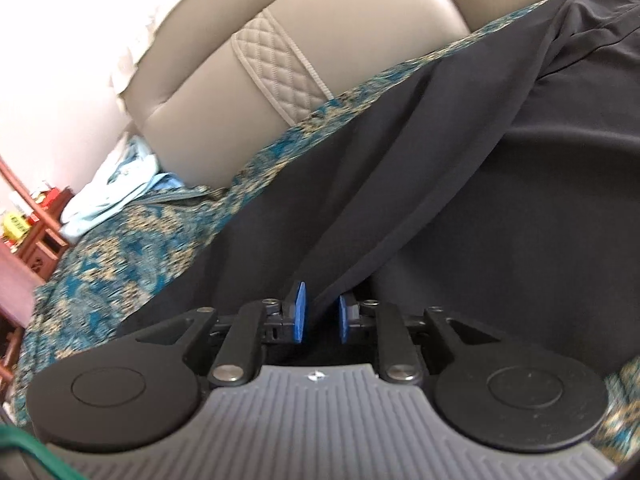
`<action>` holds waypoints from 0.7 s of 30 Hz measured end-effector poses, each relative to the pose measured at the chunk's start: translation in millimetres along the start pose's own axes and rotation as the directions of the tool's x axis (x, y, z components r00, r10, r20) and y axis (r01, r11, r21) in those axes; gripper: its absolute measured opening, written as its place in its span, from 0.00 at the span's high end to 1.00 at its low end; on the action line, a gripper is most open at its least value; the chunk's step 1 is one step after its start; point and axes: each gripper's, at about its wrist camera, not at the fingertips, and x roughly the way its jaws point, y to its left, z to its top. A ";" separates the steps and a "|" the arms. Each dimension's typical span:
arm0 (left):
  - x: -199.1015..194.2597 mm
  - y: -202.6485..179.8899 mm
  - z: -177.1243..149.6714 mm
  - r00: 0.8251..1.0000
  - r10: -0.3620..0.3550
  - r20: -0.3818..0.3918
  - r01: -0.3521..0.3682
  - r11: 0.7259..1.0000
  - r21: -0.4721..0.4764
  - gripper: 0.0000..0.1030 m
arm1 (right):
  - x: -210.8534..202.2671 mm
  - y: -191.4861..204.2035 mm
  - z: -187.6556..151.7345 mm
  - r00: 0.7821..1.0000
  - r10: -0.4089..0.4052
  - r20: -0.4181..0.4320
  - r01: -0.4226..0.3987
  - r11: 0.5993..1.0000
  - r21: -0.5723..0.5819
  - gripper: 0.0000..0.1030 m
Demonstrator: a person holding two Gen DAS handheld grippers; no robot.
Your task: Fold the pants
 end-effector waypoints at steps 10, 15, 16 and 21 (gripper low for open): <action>0.6 -2.3 -3.6 1.000 0.007 0.015 -0.008 1.000 0.029 0.93 | 22.7 -11.8 40.0 0.996 -0.084 0.033 0.086 0.994 -0.062 0.89; 0.7 -3.1 -2.8 1.000 0.013 0.013 -0.013 1.000 0.026 0.91 | 7.6 -21.0 47.7 0.987 -0.125 0.100 0.132 0.989 -0.072 0.91; 0.6 -2.9 -2.7 1.000 0.011 0.012 -0.012 1.000 0.026 0.91 | 2.7 -23.2 46.0 0.986 -0.125 0.107 0.133 0.988 -0.072 0.91; 0.1 -0.2 -1.1 1.000 0.001 -0.001 -0.001 1.000 0.021 0.90 | -21.5 -37.1 29.9 0.985 -0.124 0.120 0.130 0.990 -0.047 0.92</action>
